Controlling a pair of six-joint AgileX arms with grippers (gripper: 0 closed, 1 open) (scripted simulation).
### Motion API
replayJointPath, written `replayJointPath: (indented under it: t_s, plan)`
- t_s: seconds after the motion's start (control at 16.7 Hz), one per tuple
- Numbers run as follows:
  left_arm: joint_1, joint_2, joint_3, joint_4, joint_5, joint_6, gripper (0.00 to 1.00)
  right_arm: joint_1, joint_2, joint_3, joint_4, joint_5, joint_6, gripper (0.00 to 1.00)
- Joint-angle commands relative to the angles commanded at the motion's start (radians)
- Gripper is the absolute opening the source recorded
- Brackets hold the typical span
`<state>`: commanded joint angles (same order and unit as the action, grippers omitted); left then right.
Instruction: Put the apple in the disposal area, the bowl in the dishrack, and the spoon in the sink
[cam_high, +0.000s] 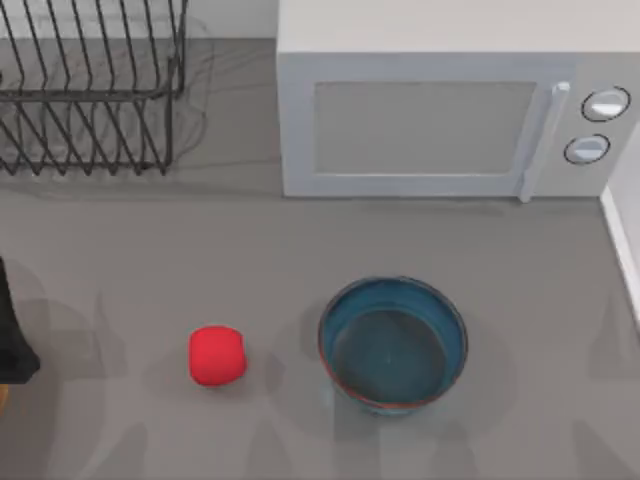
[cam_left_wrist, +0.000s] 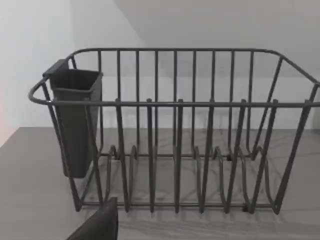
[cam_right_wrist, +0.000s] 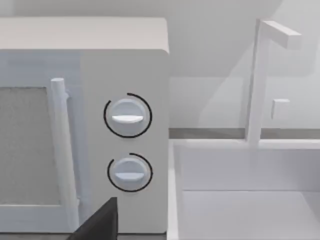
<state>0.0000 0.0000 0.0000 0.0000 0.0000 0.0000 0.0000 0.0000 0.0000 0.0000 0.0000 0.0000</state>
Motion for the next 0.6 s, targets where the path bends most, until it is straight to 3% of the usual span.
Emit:
replayJointPath:
  t_s: [0.3, 0.6]
  plan:
    - [-0.028, 0.063, 0.056, -0.043, 0.002, -0.035, 1.00, 0.000, 0.000, 0.000, 0.000, 0.000, 0.000, 1.00]
    - [-0.139, 0.373, 0.292, -0.226, 0.000, -0.181, 1.00, 0.000, 0.000, 0.000, 0.000, 0.000, 0.000, 1.00]
